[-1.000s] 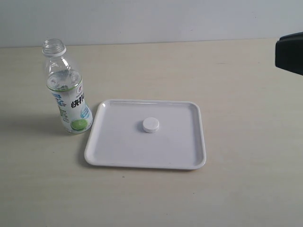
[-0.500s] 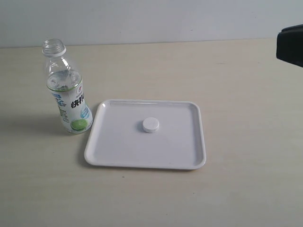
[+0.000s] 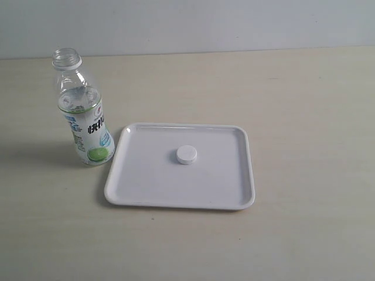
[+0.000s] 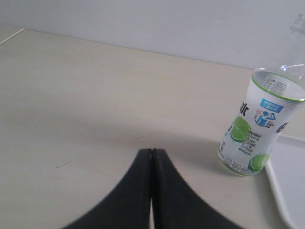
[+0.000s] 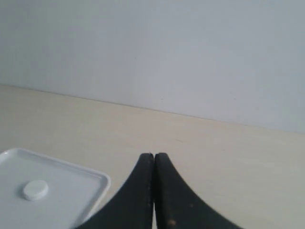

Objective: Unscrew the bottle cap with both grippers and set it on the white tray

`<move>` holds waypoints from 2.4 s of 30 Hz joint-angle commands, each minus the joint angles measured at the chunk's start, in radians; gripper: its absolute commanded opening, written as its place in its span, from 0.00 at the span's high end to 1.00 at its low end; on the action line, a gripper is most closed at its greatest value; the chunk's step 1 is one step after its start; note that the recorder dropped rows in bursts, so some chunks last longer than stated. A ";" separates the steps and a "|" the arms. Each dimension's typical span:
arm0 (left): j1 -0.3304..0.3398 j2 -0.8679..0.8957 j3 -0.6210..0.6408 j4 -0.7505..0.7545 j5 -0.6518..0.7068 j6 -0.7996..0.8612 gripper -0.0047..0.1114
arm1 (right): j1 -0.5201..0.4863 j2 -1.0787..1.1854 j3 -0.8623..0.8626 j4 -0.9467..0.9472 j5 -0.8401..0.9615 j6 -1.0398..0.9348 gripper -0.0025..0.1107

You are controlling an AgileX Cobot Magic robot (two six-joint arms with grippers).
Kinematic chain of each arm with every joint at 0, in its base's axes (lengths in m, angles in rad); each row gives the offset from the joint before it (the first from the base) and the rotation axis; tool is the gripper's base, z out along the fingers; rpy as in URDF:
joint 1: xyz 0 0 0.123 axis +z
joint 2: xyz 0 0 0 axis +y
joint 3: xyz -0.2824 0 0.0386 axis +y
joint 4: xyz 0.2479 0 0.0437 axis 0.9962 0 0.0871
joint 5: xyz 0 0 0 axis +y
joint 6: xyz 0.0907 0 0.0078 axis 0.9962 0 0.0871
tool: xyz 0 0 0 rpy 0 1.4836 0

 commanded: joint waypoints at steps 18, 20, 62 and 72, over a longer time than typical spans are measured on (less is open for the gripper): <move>-0.002 -0.006 0.004 -0.005 0.001 -0.004 0.96 | -0.044 -0.198 0.305 -0.118 -0.152 -0.001 0.98; -0.002 -0.006 0.004 -0.005 0.001 -0.004 0.96 | -0.069 -0.198 0.305 -0.120 -0.148 0.001 0.98; -0.002 -0.006 0.004 -0.005 0.001 -0.004 0.96 | -0.159 -0.198 0.305 -0.110 -0.099 0.161 0.98; -0.002 -0.006 0.004 -0.005 0.001 -0.004 0.96 | -0.159 -0.198 0.305 -0.110 -0.099 0.161 0.98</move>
